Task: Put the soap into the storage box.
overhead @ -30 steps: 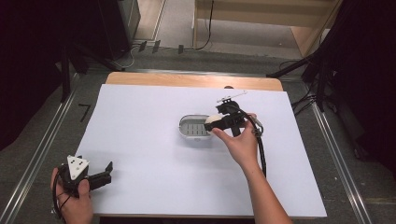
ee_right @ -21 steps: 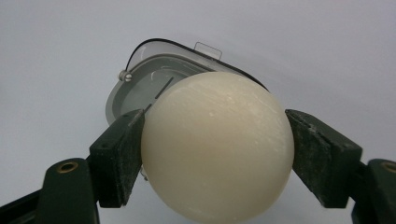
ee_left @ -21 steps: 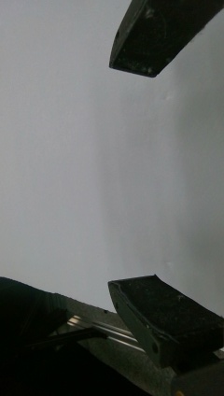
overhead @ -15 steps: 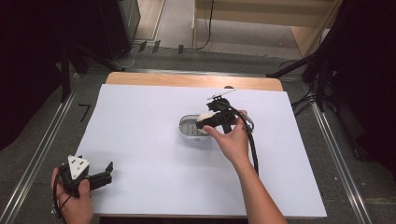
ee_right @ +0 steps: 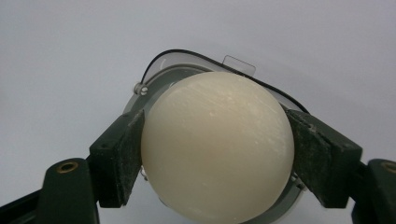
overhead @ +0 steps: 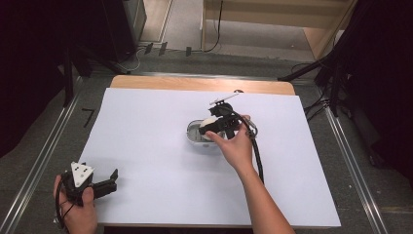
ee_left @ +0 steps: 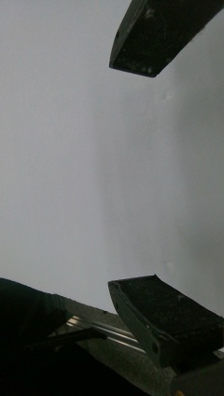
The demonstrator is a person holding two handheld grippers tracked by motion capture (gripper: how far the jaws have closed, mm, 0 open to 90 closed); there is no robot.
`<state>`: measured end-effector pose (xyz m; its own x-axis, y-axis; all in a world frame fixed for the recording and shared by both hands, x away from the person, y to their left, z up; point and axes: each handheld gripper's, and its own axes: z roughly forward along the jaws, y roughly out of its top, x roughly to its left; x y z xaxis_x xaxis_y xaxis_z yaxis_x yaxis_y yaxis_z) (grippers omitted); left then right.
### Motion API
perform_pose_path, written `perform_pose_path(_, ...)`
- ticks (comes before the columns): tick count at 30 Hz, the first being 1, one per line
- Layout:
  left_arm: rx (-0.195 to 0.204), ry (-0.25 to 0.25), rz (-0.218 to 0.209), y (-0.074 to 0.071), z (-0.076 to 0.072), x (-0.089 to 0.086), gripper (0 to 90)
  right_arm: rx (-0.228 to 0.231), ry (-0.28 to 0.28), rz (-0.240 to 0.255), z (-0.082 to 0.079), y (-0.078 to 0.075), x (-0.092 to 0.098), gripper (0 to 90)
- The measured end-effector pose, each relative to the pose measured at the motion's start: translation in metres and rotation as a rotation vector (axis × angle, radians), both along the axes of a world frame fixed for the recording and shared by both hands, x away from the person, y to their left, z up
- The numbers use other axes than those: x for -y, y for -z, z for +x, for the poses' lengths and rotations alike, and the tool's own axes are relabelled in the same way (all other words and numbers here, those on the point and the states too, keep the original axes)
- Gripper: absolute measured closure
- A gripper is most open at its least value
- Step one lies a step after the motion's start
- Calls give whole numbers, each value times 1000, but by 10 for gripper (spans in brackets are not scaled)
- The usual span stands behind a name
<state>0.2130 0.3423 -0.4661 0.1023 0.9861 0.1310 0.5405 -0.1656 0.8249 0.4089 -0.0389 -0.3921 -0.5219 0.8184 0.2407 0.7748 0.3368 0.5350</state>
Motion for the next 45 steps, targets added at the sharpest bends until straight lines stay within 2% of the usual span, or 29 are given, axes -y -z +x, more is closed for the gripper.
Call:
perform_pose_path(12, 0, -1, -5, 0, 0, 0, 0, -10, 17, -6, 5, 3, -2, 244)
perform_pose_path(31, -6, 5, -3, 0, 0, 0, 0, -35, 26, -44, 11, 16, -9, 243)
perform_pose_path(37, -10, 3, -3, 0, 1, 0, 0, -44, 33, -38, 11, 17, -10, 243)
perform_pose_path(45, -10, 3, -9, 0, 1, -1, 0, -42, 33, -62, 10, 21, -13, 242)
